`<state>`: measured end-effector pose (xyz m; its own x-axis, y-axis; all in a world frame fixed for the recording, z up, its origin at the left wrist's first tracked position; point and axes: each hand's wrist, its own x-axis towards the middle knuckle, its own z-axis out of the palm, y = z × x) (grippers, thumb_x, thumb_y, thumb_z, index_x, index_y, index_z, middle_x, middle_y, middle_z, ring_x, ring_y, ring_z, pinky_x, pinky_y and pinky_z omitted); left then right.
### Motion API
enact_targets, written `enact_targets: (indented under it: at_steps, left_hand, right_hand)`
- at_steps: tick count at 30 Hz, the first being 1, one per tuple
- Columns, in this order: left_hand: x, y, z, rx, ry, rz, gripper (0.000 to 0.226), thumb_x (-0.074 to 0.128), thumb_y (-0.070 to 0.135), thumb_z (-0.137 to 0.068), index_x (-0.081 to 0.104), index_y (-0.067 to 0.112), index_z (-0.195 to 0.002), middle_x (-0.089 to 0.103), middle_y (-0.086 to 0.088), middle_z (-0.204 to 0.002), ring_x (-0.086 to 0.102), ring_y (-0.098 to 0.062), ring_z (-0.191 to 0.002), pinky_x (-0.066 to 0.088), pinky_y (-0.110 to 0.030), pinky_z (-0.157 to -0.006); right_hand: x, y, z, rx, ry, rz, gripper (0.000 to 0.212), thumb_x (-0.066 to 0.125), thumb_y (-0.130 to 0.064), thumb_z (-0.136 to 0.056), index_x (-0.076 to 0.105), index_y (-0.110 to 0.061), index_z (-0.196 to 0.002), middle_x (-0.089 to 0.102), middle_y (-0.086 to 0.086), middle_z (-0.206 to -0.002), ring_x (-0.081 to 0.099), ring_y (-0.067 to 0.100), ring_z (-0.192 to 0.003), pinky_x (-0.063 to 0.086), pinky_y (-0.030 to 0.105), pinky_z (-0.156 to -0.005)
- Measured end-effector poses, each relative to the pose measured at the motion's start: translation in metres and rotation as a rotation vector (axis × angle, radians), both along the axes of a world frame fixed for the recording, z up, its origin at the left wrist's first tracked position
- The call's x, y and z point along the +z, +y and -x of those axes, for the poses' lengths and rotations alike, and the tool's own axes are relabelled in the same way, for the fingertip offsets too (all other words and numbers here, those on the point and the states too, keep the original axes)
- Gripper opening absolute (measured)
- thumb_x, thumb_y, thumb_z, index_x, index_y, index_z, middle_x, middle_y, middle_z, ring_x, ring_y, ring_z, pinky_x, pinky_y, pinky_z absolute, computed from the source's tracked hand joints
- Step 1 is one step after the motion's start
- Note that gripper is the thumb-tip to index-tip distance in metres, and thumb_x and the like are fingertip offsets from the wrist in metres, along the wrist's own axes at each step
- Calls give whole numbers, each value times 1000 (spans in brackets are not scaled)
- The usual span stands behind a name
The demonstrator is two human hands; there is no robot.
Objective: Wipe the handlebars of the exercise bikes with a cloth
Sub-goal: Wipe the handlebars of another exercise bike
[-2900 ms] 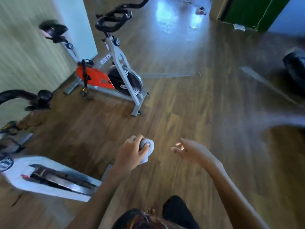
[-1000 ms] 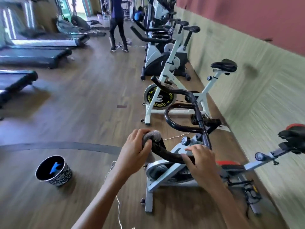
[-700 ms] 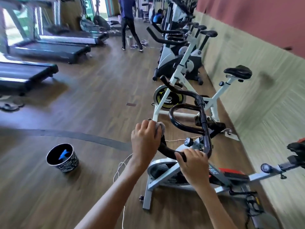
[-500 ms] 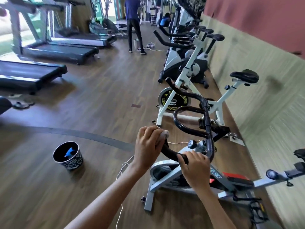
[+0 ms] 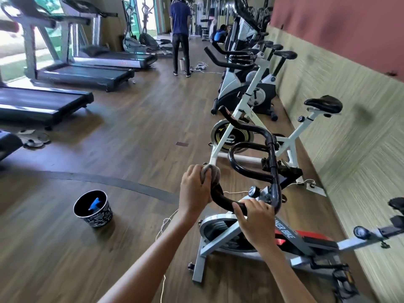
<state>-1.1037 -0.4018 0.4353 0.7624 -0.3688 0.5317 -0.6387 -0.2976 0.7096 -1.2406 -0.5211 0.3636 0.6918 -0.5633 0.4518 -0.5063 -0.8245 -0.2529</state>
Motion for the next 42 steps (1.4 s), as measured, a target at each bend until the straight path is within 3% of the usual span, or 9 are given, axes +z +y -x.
enact_targets:
  at_steps: [4, 9, 14, 18, 23, 28, 33, 38, 42]
  left_hand:
    - [-22, 11, -4, -120, -337, -64, 21, 54, 20, -95, 65, 7, -107, 61, -6, -113, 52, -22, -105, 43, -27, -94]
    - [-10, 2, -2, -19, -17, 67, 15, 51, 22, -96, 64, 15, -94, 61, 6, -97, 54, -4, -87, 47, -32, -82]
    - [-25, 17, -11, -168, -378, -87, 21, 52, 16, -98, 65, 7, -113, 60, -6, -119, 51, -20, -110, 43, -30, -100]
    - [-6, 7, -7, -118, 21, 67, 14, 51, 16, -98, 65, 14, -98, 61, 4, -96, 53, -11, -92, 46, -39, -86]
    - [-18, 9, -4, -97, -655, -144, 20, 56, 22, -97, 69, 10, -106, 67, -7, -113, 55, -27, -113, 39, -44, -106]
    - [-33, 12, -2, -184, -1103, -558, 17, 54, 23, -95, 66, 18, -106, 66, -3, -110, 61, -27, -107, 33, -56, -109]
    - [-10, 19, -25, -124, -1174, -500, 19, 52, 31, -97, 66, 19, -100, 66, -3, -100, 61, -27, -92, 41, -47, -102]
    - [-37, 11, -3, -191, -1135, -758, 39, 41, 41, -99, 58, 9, -114, 59, -12, -112, 56, -33, -102, 38, -51, -103]
    - [-12, 21, -20, -203, -1183, -672, 31, 43, 34, -100, 60, 12, -111, 61, -7, -106, 56, -29, -95, 42, -44, -98]
  right_hand:
    - [-1, -4, 2, 36, 43, -34, 57, 23, -62, -95, 65, -23, -88, 66, -8, -82, 61, 19, -81, 41, 37, -79]
    - [-1, -14, 7, 1, 95, 4, 68, 16, -69, -93, 66, -24, -87, 68, -7, -82, 63, 19, -85, 37, 40, -91]
    - [-8, -4, 7, -35, 51, 20, 73, 14, -68, -96, 67, -18, -89, 67, -2, -84, 62, 23, -86, 33, 42, -99]
    - [-9, -6, 8, -20, 49, 3, 72, 15, -68, -95, 67, -18, -93, 68, -2, -89, 61, 22, -90, 32, 42, -100]
    - [-11, -9, 10, -8, 48, 16, 68, 19, -66, -97, 67, -17, -95, 68, -1, -91, 61, 24, -90, 33, 42, -99]
    - [-9, -9, 11, -7, 52, 55, 63, 26, -63, -96, 67, -16, -97, 69, 1, -92, 62, 25, -90, 34, 41, -96]
    - [-13, -11, 16, 20, 50, 44, 58, 29, -60, -97, 66, -15, -102, 69, 1, -96, 61, 25, -95, 37, 43, -100]
    - [-15, -9, 12, -8, 52, 40, 57, 30, -60, -97, 65, -15, -100, 68, 2, -93, 60, 26, -93, 37, 44, -101]
    - [-16, -13, 15, 27, 64, 42, 58, 29, -59, -98, 65, -15, -105, 68, 1, -97, 60, 25, -97, 36, 43, -103]
